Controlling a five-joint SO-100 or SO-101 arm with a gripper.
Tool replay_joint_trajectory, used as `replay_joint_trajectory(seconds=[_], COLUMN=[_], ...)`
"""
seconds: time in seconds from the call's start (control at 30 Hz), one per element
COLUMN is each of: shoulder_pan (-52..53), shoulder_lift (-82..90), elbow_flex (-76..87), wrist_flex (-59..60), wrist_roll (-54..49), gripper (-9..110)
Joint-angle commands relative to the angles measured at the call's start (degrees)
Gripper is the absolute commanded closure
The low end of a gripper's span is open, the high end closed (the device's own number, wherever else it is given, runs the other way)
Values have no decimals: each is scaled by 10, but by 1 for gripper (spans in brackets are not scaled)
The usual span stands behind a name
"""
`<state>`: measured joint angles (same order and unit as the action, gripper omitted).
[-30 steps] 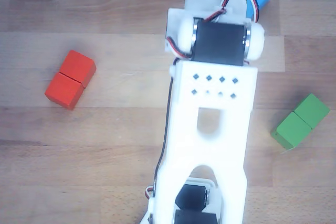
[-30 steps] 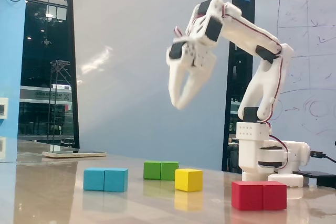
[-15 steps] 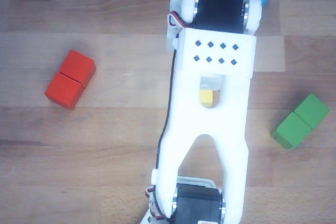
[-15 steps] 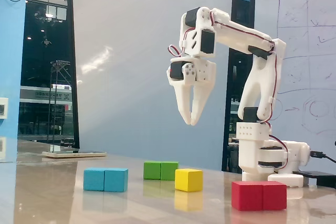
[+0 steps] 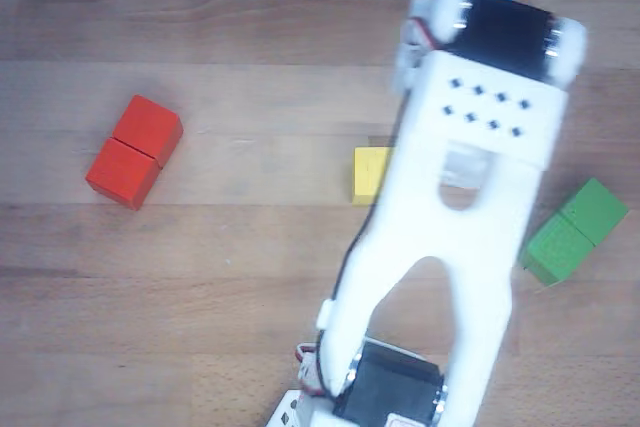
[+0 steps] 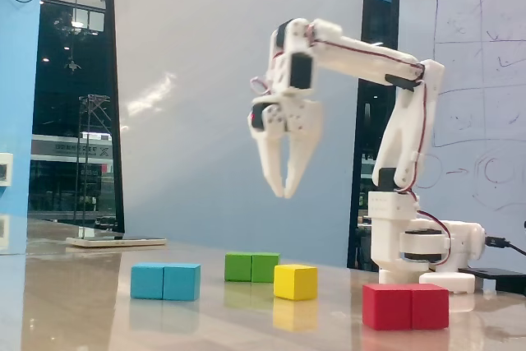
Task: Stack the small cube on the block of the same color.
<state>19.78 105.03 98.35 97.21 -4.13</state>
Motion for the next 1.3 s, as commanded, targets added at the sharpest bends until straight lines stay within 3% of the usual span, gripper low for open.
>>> replay_joint_trajectory(seconds=[0.0, 0.17, 0.47, 0.57, 0.7, 1.03, 1.17, 1.27], shoulder_pan=[85, 33, -279, -339, -307, -3, -6, -70], shoulder_lift=[-9, -13, -12, -13, -13, -13, -13, -12], elbow_flex=[-54, -54, -55, -55, -54, -54, -54, -54], wrist_flex=[18, 18, 18, 18, 21, 19, 19, 19], wrist_roll=[-4, -3, 3, 3, -2, -3, -3, -3], gripper=[101, 101, 101, 101, 101, 101, 101, 101])
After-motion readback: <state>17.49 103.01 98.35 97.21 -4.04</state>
